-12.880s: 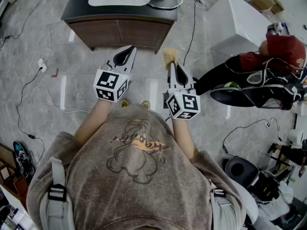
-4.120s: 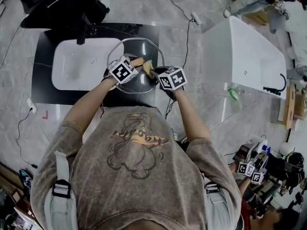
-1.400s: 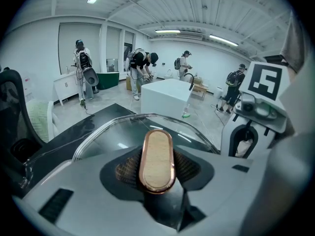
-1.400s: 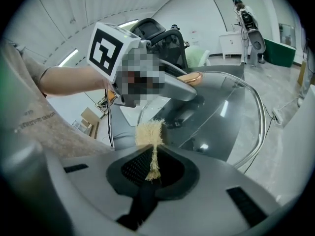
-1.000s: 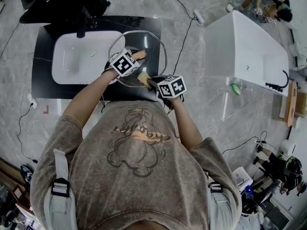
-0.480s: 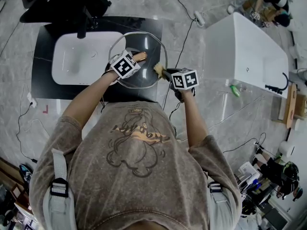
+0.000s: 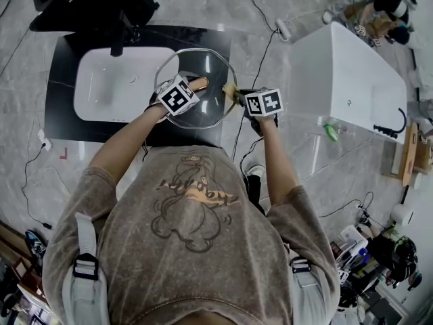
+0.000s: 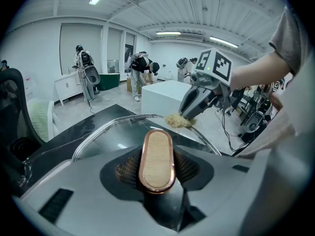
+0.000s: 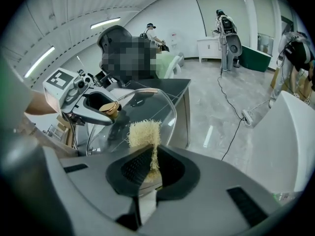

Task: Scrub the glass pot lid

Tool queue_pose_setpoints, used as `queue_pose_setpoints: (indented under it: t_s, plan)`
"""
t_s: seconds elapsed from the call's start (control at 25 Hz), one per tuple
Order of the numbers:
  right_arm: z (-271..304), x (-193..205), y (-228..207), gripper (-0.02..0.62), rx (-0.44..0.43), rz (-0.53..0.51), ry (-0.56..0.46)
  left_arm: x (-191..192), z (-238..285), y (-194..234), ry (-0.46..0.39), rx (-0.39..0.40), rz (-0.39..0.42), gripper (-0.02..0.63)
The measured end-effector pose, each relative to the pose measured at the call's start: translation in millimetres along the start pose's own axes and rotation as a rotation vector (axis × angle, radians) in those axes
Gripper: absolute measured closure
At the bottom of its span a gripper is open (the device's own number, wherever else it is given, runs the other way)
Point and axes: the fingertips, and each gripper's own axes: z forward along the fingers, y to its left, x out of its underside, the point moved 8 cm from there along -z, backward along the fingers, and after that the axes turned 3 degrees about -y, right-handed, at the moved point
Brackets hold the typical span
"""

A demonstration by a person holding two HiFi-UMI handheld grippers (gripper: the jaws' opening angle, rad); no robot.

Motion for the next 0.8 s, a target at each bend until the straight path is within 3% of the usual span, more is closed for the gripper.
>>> queue_pose_setpoints:
  t_s: [0.8]
  plan:
    - [46.5, -99.4, -22.8, 0.558, 0.109, -0.076, 0.080, 2.1, -1.8, -3.8, -0.015, -0.009, 0.004, 0.425]
